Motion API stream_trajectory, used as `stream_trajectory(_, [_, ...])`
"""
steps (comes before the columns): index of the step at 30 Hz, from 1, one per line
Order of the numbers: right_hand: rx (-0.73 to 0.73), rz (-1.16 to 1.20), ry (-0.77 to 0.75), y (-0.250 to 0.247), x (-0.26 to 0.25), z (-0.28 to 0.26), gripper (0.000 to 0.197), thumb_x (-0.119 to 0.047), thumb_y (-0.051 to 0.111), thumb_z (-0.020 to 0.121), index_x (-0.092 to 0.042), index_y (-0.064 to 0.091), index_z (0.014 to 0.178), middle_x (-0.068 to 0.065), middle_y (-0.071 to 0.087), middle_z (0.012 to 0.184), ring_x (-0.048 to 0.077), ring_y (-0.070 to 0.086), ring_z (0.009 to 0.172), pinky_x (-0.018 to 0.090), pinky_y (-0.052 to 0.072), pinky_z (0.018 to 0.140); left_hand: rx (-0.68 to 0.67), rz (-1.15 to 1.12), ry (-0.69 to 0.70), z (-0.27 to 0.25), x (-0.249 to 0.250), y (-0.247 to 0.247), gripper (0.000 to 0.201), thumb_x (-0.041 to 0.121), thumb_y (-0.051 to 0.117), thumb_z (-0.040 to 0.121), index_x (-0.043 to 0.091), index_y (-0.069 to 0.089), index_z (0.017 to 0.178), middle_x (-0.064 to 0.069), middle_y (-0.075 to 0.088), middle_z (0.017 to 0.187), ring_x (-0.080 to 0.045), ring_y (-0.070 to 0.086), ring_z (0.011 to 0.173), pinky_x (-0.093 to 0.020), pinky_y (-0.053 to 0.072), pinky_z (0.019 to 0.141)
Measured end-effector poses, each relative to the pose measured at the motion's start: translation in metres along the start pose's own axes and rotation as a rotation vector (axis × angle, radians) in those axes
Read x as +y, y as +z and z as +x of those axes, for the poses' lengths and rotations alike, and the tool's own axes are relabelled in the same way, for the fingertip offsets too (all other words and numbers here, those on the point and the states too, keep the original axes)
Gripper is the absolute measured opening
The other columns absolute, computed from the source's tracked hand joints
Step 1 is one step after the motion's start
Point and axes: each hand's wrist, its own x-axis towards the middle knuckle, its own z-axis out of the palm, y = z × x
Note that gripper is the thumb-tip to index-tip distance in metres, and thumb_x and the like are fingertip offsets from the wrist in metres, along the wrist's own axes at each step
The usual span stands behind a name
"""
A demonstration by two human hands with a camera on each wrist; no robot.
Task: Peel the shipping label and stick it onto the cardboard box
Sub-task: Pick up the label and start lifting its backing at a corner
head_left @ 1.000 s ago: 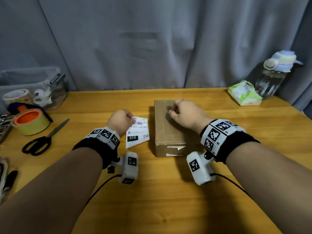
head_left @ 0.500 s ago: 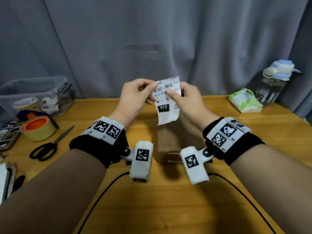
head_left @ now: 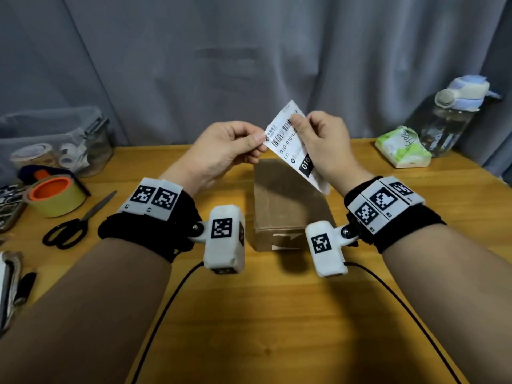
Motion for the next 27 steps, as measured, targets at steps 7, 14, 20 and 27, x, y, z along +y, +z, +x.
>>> stream_trajectory(7, [0.037, -0.33, 0.031, -0.007, 0.01, -0.007, 0.056, -0.054, 0.038, 0.093, -0.014, 0.035, 0.053, 0.001, 0.047, 0.051, 0.026, 0.046, 0.057, 0.035, 0.033, 0.052, -0.059, 0.001, -0.022, -0.007, -0.003, 0.01, 0.016, 0.006, 0.056, 0.088, 0.01, 0.062, 0.074, 0.006, 0.063, 0.055, -0.004, 0.056, 0.054, -0.013, 0.05, 0.054])
stream_trajectory(14, [0.099, -0.535, 0.079, -0.008, 0.01, -0.009, 0.04, -0.051, 0.037, 0.094, -0.015, 0.048, 0.082, 0.003, 0.055, 0.077, 0.028, 0.047, 0.072, 0.034, 0.032, 0.062, 0.037, -0.135, -0.013, -0.008, -0.01, 0.014, 0.018, 0.006, 0.051, 0.091, 0.009, 0.06, 0.076, 0.007, 0.063, 0.055, -0.002, 0.055, 0.053, -0.013, 0.049, 0.056])
stream_trajectory(20, [-0.022, -0.413, -0.221, 0.007, 0.006, -0.013, 0.013, -0.027, 0.062, 0.083, -0.017, 0.066, 0.09, 0.007, 0.058, 0.1, 0.025, 0.051, 0.1, 0.034, 0.035, 0.089, 0.203, -0.062, 0.046, -0.001, -0.01, 0.018, 0.015, 0.01, 0.056, 0.09, 0.009, 0.063, 0.077, 0.008, 0.064, 0.054, -0.002, 0.055, 0.052, -0.013, 0.05, 0.056])
stream_trajectory(27, [0.033, -0.247, -0.217, 0.018, -0.004, -0.012, 0.012, -0.033, 0.062, 0.082, -0.03, 0.073, 0.087, -0.016, 0.068, 0.097, 0.011, 0.044, 0.115, 0.026, 0.013, 0.087, 0.201, 0.068, 0.105, -0.001, -0.011, 0.02, 0.014, 0.013, 0.06, 0.088, 0.018, 0.063, 0.074, 0.013, 0.063, 0.063, 0.003, 0.056, 0.065, -0.01, 0.046, 0.066])
